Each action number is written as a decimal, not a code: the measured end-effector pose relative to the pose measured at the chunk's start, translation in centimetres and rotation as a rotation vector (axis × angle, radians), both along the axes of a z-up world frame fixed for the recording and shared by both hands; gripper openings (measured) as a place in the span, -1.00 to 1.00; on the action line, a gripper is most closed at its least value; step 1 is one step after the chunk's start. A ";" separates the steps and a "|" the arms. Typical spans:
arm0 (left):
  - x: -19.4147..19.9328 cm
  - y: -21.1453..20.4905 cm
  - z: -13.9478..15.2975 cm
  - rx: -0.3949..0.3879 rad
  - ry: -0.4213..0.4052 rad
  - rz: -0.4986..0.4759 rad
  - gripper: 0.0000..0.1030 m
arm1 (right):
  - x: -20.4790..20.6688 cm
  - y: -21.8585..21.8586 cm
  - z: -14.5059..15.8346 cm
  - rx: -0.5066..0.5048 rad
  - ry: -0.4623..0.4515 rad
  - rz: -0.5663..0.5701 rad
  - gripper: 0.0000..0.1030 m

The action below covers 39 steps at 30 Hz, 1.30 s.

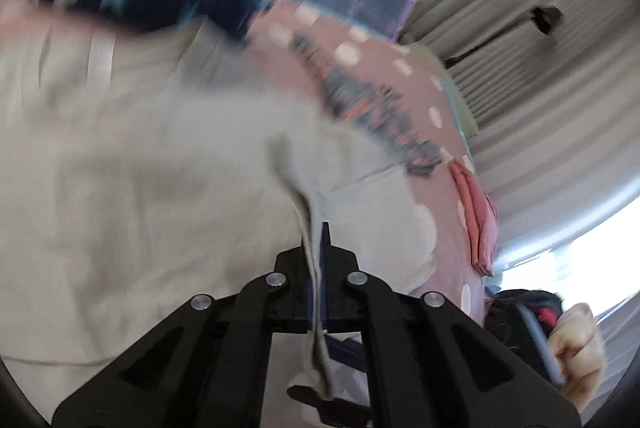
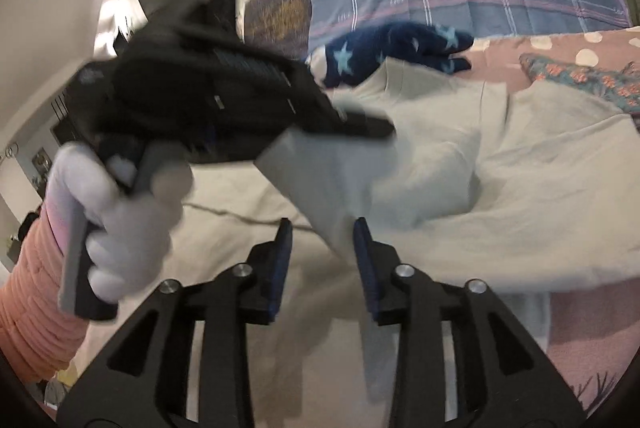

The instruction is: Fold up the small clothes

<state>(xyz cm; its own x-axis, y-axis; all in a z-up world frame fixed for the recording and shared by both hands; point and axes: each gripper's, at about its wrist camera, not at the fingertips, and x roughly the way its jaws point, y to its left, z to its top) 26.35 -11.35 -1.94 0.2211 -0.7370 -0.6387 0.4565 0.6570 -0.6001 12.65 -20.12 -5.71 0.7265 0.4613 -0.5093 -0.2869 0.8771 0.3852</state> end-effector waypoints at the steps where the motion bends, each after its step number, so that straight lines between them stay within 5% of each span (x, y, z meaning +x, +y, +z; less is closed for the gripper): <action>1: -0.1 0.1 1.5 0.014 -0.047 0.000 -0.96 | 0.0 -0.1 0.1 0.004 -0.001 0.008 -0.27; 8: -0.4 4.7 8.7 0.177 -0.310 0.097 -0.96 | 1.0 -0.8 -1.0 0.006 0.085 -0.050 -0.26; 18: 0.6 14.5 6.3 0.254 -0.303 0.235 -0.96 | 2.1 -3.0 -3.1 0.073 0.210 -0.135 -0.17; 23: -0.3 17.7 6.4 0.253 -0.377 0.277 -0.96 | 2.2 -2.8 -3.0 0.065 0.215 -0.125 -0.10; 25: -0.2 18.7 4.5 0.303 -0.364 0.303 -0.96 | 2.2 -2.7 -3.0 0.065 0.219 -0.121 -0.07; 31: 1.7 22.6 -5.9 0.394 -0.136 0.344 -0.92 | 2.4 -2.6 -3.0 0.059 0.225 -0.114 -0.01; 33: 1.6 23.6 -6.5 0.328 -0.127 0.357 -0.88 | 2.4 -2.5 -3.0 0.060 0.227 -0.113 0.00; 35: 1.9 24.2 -6.2 0.268 -0.106 0.351 -0.40 | 2.4 -2.6 -3.1 0.064 0.230 -0.111 0.00; 37: 2.0 24.3 -5.7 0.248 -0.123 0.347 -0.17 | 2.4 -2.5 -3.1 0.064 0.231 -0.111 0.01; 39: 2.7 23.9 -5.2 0.258 -0.135 0.348 -0.17 | 2.4 -2.4 -3.1 0.063 0.231 -0.111 0.02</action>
<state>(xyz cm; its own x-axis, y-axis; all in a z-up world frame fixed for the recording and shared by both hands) 29.07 12.52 -7.18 0.5215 -0.4248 -0.7400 0.2454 0.9053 -0.3468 15.04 -22.56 -8.80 0.6424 0.4213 -0.6402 -0.0883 0.8705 0.4842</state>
